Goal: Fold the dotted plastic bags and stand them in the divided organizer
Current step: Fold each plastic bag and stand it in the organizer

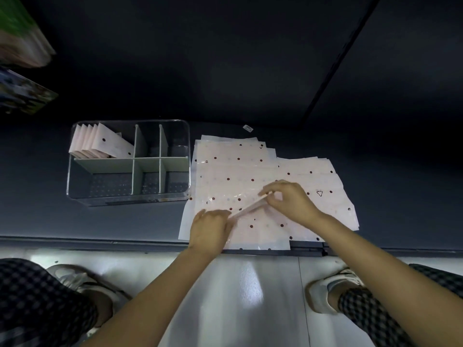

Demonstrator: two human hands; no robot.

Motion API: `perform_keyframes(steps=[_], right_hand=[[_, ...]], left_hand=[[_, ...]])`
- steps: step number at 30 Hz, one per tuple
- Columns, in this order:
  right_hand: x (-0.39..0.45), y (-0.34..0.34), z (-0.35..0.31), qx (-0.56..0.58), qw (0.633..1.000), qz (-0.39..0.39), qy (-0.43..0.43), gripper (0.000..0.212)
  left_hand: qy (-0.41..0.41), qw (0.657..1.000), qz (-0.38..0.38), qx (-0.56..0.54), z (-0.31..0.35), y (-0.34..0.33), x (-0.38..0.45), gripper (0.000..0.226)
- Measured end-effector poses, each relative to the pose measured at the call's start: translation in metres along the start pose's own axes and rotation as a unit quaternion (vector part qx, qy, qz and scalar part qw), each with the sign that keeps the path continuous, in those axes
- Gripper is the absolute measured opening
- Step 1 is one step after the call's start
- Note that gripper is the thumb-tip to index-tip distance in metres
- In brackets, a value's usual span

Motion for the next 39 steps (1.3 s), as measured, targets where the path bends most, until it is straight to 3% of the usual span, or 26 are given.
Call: perform_keyframes(steps=[2, 3, 5, 8, 11, 13, 14, 16, 18, 20, 24, 27, 30, 32, 35, 37, 39], right_hand=[[0.002, 0.014, -0.017, 0.125, 0.989, 0.078, -0.008, 0.036], [0.003, 0.018, -0.021, 0.181, 0.977, 0.114, -0.017, 0.043], [0.001, 0.012, -0.019, 0.28, 0.944, 0.145, -0.094, 0.05], [-0.014, -0.032, -0.008, 0.386, 0.884, 0.029, -0.263, 0.053], [-0.03, -0.067, -0.003, 0.407, 0.869, -0.019, -0.281, 0.032], [-0.034, -0.076, 0.002, 0.403, 0.871, -0.001, -0.281, 0.024], [-0.036, -0.078, 0.005, 0.406, 0.867, 0.006, -0.29, 0.021], [-0.037, -0.081, 0.009, 0.419, 0.849, 0.009, -0.322, 0.018], [-0.039, -0.086, 0.013, 0.438, 0.827, 0.0, -0.353, 0.014], [-0.041, -0.09, 0.016, 0.448, 0.815, -0.009, -0.368, 0.01], [-0.044, -0.096, 0.014, 0.474, 0.797, -0.019, -0.374, 0.007], [-0.046, -0.099, 0.014, 0.501, 0.781, -0.028, -0.372, 0.011], [-0.047, -0.097, 0.015, 0.489, 0.79, -0.054, -0.365, 0.013], [-0.047, -0.091, 0.02, 0.431, 0.828, -0.023, -0.357, 0.01], [-0.045, -0.068, 0.03, 0.203, 0.949, 0.055, -0.236, 0.025], [-0.046, -0.067, 0.025, 0.116, 0.985, -0.008, -0.125, 0.051], [-0.049, -0.075, 0.023, 0.073, 0.989, -0.105, -0.074, 0.066]], left_hand=[[0.049, 0.984, -0.002, -0.17, 0.003, 0.012, 0.004, 0.035], [0.084, 0.955, -0.018, -0.284, 0.003, 0.014, 0.005, 0.04], [0.159, 0.854, -0.04, -0.493, 0.002, 0.017, 0.005, 0.036], [0.249, 0.72, -0.122, -0.636, 0.007, 0.009, -0.004, 0.026], [0.274, 0.672, -0.164, -0.668, 0.008, -0.003, -0.011, 0.022], [0.277, 0.687, -0.153, -0.654, 0.004, -0.009, -0.011, 0.021], [0.272, 0.717, -0.124, -0.63, -0.001, -0.009, -0.011, 0.019], [0.223, 0.831, -0.021, -0.51, -0.019, -0.006, -0.014, 0.021], [0.094, 0.947, 0.064, -0.301, -0.034, 0.0, -0.02, 0.044], [-0.052, 0.985, 0.058, -0.154, -0.034, -0.003, -0.028, 0.062], [-0.208, 0.974, 0.092, 0.018, -0.016, -0.005, -0.035, 0.06], [-0.227, 0.966, 0.11, 0.049, -0.011, -0.008, -0.034, 0.067], [-0.235, 0.964, 0.113, 0.049, -0.009, -0.009, -0.031, 0.066], [-0.238, 0.964, 0.112, 0.042, -0.009, -0.007, -0.028, 0.063], [-0.211, 0.973, 0.087, -0.012, -0.011, -0.009, -0.024, 0.051], [-0.16, 0.984, 0.049, -0.069, -0.014, -0.014, -0.018, 0.032], [-0.109, 0.988, 0.025, -0.109, -0.019, -0.022, -0.01, 0.018]])
Point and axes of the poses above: each hand's wrist, its own x-axis towards the middle knuckle, its own y-axis out of the back of the hand, z = x × y, the point moved 5 cm from there along x, towards the middle knuckle, and after that the axes turned 3 degrees about x, right-handed, at the moved point
